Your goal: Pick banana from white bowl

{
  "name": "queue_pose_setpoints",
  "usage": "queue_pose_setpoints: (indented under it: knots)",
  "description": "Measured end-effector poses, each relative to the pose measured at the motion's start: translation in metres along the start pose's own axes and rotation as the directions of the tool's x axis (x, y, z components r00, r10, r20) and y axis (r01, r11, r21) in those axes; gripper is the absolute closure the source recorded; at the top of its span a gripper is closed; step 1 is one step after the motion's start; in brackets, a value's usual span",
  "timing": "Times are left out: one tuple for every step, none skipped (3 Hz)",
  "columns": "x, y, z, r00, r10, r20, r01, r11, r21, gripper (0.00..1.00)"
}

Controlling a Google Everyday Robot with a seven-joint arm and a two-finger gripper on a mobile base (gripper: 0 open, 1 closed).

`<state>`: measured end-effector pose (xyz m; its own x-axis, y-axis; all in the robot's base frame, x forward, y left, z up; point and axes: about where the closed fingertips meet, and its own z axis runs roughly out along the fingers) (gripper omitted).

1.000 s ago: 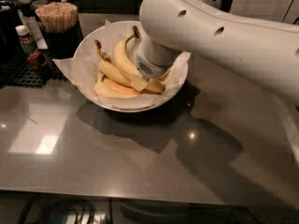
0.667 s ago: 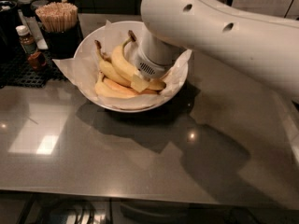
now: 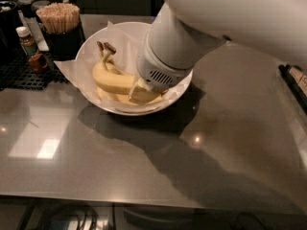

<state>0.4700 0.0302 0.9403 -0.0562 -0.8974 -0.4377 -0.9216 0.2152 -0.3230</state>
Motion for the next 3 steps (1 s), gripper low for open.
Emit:
queue_pose_setpoints:
  knots:
    - [-0.021,0.034,-0.045,0.987,-0.133,0.088,0.136,0.9903,-0.029,1.0]
    - [-0.039,0.068,-0.087,0.945,-0.259,0.197,0.274,0.9606,-0.049,1.0]
    - [-0.042,0.078,-0.103,0.924,-0.306,0.23,0.322,0.9459,-0.036,1.0]
